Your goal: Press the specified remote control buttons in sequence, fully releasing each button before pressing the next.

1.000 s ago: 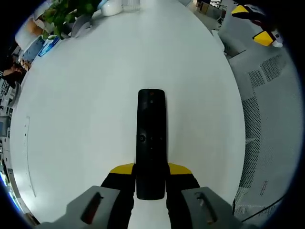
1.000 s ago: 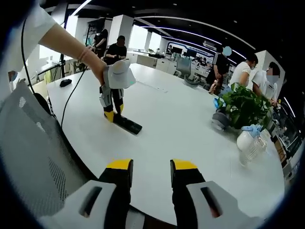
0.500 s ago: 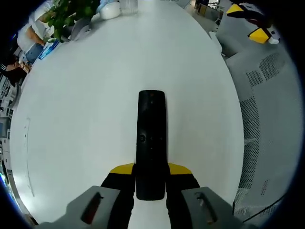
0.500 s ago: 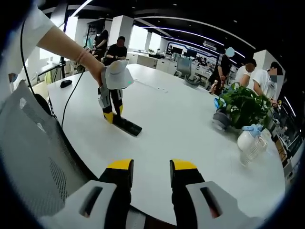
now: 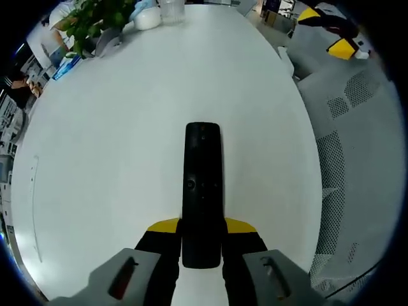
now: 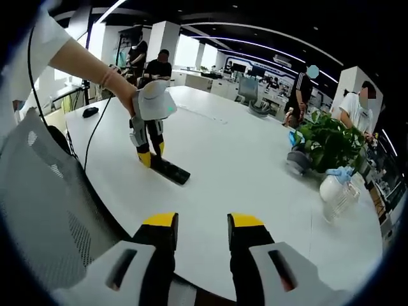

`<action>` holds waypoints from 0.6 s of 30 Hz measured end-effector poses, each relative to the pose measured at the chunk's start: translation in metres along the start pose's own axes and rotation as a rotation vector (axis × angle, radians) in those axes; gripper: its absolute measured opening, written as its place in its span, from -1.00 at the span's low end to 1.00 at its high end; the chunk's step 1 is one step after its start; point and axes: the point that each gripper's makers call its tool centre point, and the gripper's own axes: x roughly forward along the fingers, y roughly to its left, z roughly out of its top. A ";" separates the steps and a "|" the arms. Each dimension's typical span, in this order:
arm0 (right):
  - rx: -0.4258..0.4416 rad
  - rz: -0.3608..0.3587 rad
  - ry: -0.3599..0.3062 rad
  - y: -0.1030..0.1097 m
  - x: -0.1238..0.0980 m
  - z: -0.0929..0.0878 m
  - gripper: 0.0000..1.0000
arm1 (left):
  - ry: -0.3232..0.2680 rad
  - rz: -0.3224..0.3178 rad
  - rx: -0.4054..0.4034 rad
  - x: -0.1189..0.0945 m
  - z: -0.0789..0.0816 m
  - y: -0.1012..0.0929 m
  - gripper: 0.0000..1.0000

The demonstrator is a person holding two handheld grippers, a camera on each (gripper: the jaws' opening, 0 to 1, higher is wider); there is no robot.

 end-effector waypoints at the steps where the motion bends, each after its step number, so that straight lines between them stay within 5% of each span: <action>1: 0.001 0.001 0.000 0.000 0.000 0.000 -0.37 | -0.002 -0.001 0.000 0.000 0.000 -0.002 -0.63; 18: -0.005 0.007 0.019 0.001 0.001 -0.003 -0.39 | -0.070 0.006 -0.036 -0.002 -0.001 -0.024 -0.63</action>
